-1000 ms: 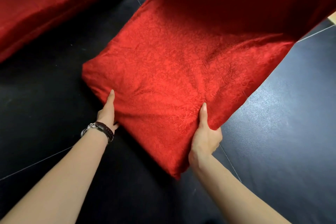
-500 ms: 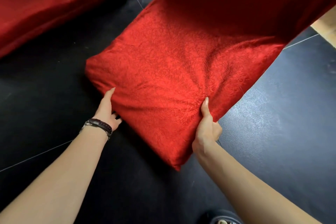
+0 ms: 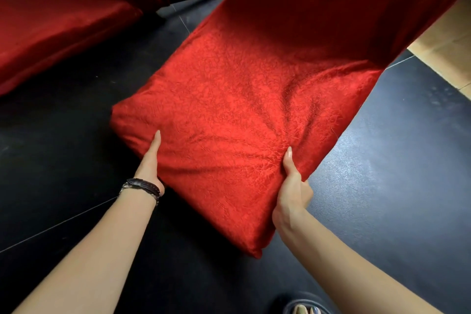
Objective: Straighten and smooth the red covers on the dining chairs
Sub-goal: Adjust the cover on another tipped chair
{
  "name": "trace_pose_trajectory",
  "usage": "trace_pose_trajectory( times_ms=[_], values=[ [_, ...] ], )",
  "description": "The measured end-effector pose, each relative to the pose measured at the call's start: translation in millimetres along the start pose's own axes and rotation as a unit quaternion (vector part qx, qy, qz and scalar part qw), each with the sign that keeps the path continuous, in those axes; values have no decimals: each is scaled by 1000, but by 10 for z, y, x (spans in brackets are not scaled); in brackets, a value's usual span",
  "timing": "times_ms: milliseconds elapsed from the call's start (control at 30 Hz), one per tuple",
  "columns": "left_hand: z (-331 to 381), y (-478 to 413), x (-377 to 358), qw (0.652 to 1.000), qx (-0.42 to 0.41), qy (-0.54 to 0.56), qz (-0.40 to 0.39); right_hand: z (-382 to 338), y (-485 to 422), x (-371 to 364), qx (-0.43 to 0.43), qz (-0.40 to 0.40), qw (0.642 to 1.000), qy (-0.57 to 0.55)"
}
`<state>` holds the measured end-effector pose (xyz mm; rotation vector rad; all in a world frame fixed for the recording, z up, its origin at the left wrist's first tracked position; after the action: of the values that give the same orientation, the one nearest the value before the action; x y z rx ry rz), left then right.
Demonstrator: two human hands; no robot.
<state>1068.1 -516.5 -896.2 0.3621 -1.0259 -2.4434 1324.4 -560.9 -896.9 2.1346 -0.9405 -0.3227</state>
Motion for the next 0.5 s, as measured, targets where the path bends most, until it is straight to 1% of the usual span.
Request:
trace_pose_trajectory(
  times_ms=[100, 233, 333, 500],
  values=[
    [-42, 48, -33, 1000, 19, 9, 13, -34, 11, 34, -6, -2, 1000, 0],
    [-26, 126, -62, 999, -5, 51, -15, -50, 48, 53, -18, -12, 1000, 8],
    [-26, 132, -53, 998, -10, 45, -32, -93, 74, 62, -16, -6, 1000, 14],
    [5, 190, -79, 997, 0, 44, 60, -135, 107, 102, -1, 2, 1000, 24]
  ],
)
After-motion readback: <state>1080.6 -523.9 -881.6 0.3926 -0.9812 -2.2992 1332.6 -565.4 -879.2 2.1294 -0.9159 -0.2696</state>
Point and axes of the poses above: each hand's wrist, its own y-axis away from the middle knuckle, its own x-axis out of the back of the hand, z = x × y, the point moved 3 cm from there along -y, towards the middle knuckle, and after that the axes turned 5 degrees about -x, right-handed, at the moved point
